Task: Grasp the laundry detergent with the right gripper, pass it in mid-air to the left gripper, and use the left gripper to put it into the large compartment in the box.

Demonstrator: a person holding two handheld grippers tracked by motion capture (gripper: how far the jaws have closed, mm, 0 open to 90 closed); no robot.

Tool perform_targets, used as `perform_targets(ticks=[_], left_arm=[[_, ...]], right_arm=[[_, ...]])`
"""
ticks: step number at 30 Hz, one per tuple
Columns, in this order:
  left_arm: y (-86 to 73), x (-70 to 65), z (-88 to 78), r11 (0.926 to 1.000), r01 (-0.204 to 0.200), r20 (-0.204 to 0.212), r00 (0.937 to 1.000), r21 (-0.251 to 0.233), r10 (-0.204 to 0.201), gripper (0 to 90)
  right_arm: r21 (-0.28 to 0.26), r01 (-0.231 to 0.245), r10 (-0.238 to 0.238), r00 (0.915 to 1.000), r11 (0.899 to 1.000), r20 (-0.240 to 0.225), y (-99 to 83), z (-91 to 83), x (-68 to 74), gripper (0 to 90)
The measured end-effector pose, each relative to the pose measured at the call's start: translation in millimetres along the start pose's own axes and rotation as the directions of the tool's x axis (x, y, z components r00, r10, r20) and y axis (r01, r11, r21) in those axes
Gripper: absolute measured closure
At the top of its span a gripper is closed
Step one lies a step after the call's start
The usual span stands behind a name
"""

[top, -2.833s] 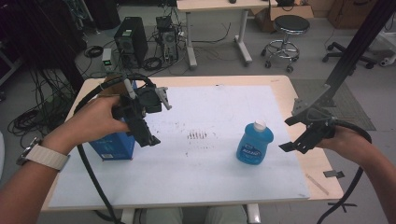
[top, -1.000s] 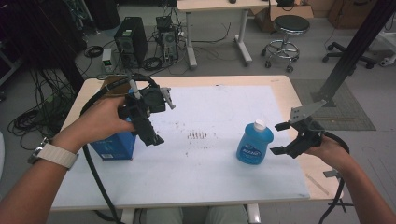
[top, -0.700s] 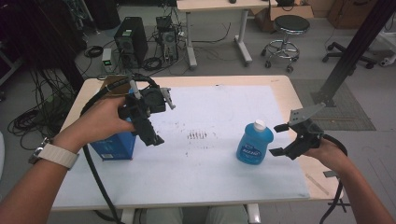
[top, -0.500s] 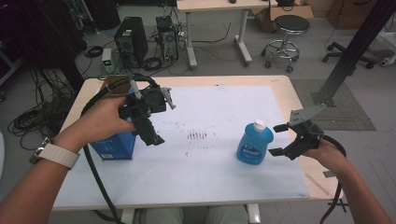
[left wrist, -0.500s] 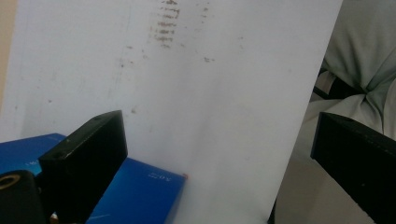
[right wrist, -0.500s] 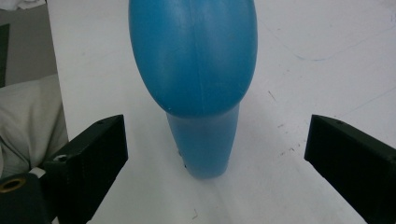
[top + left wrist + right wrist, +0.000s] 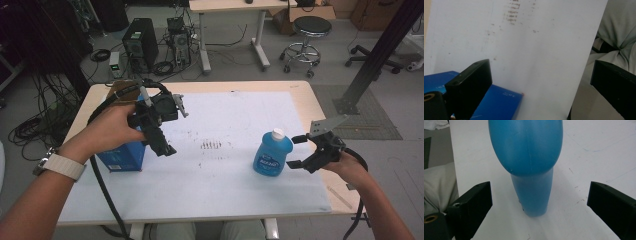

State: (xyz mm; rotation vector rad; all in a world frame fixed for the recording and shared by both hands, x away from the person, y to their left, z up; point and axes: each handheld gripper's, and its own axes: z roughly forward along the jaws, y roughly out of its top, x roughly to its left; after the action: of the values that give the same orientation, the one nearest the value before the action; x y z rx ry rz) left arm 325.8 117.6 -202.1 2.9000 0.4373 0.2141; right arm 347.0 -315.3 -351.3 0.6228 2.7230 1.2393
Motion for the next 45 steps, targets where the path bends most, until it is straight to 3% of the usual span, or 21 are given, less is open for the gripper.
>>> perform_targets(ticks=[27,45], left_arm=[[-2.9,0.1,-0.2,1.0,0.005,-0.001,1.0,0.001,-0.005,4.2],[-3.6,-0.2,0.5,1.0,0.008,-0.001,1.0,0.005,-0.008,4.2]], right_arm=[[-0.048,-0.006,0.004,0.9996,0.999,-0.028,-4.8,25.8,1.6,5.9],[-0.098,0.012,-0.014,0.9997,0.995,-0.022,-0.4,42.6,5.0,7.1]])
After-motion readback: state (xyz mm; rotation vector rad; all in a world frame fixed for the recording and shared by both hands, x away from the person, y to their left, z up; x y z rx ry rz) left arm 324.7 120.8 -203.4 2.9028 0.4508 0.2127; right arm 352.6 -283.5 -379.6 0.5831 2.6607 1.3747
